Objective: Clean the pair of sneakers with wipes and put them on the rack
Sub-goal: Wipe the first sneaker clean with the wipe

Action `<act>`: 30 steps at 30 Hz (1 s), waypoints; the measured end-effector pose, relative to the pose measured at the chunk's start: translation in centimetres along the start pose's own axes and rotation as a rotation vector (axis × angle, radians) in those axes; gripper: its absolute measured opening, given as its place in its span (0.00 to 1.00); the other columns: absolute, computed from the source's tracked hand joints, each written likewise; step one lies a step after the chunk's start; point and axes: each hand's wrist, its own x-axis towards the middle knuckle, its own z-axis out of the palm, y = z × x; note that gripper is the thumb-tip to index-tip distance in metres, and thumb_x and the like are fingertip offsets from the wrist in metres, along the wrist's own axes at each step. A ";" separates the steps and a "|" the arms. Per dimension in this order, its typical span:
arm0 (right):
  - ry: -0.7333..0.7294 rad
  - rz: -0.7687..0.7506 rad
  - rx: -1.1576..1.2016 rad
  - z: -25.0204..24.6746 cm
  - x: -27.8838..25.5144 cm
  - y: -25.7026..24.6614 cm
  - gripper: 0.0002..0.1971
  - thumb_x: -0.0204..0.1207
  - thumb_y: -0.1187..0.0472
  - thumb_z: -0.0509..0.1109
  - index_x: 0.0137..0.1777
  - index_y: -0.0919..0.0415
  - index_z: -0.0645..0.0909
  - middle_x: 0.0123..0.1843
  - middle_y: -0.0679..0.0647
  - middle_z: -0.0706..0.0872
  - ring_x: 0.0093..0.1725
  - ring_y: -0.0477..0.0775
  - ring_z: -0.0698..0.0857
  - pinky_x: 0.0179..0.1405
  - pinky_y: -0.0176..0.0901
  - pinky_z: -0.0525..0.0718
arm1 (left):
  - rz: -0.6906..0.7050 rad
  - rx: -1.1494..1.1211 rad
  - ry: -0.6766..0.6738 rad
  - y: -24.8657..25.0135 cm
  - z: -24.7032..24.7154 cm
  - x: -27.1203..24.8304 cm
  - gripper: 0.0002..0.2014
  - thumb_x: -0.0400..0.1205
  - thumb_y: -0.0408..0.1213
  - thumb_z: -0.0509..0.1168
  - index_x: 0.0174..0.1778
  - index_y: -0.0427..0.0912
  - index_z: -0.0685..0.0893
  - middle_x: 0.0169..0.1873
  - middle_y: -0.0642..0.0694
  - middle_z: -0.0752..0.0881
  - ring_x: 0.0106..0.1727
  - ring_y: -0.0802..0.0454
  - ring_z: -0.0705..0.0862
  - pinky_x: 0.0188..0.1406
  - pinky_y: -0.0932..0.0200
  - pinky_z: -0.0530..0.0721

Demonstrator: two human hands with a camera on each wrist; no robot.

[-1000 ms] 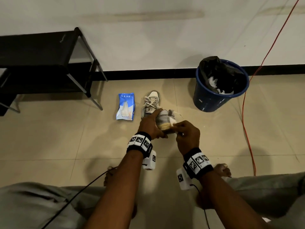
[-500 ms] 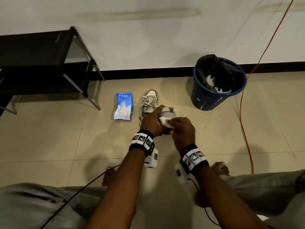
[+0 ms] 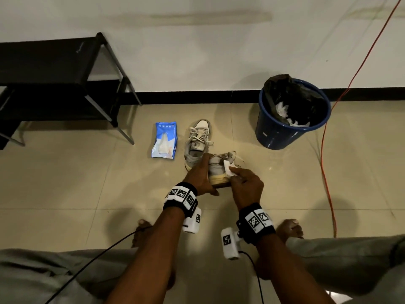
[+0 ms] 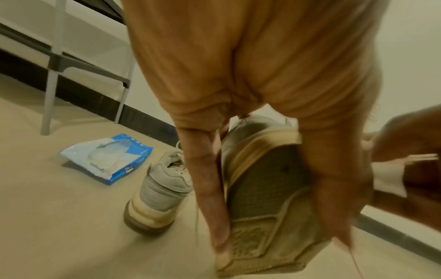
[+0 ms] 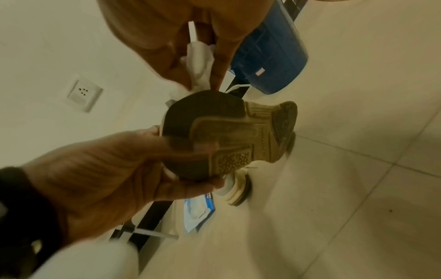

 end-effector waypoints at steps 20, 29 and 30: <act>-0.180 -0.226 -0.273 3.7 3.9 -2.1 0.10 0.65 0.68 0.73 0.44 0.58 0.92 0.44 0.56 0.91 0.45 0.57 0.88 0.48 0.42 0.84 | -0.133 -0.216 0.054 -0.1 -1.0 0.0 0.58 0.56 0.38 0.88 0.80 0.59 0.62 0.55 0.50 0.83 0.48 0.48 0.86 0.24 0.45 0.90; -0.164 -0.299 -0.238 2.3 2.4 -0.3 0.17 0.70 0.70 0.70 0.58 0.57 0.88 0.51 0.54 0.89 0.51 0.51 0.85 0.55 0.44 0.83 | -0.149 -0.332 0.002 -0.2 -1.5 0.2 0.61 0.55 0.39 0.89 0.80 0.65 0.61 0.64 0.51 0.81 0.54 0.46 0.86 0.25 0.45 0.90; -0.200 -0.375 -0.234 2.5 1.4 -0.4 0.17 0.70 0.69 0.69 0.58 0.58 0.88 0.52 0.55 0.88 0.52 0.52 0.84 0.55 0.43 0.82 | -0.150 -0.361 -0.031 -0.5 -1.9 0.3 0.61 0.56 0.38 0.89 0.81 0.64 0.60 0.65 0.50 0.81 0.54 0.45 0.87 0.27 0.45 0.90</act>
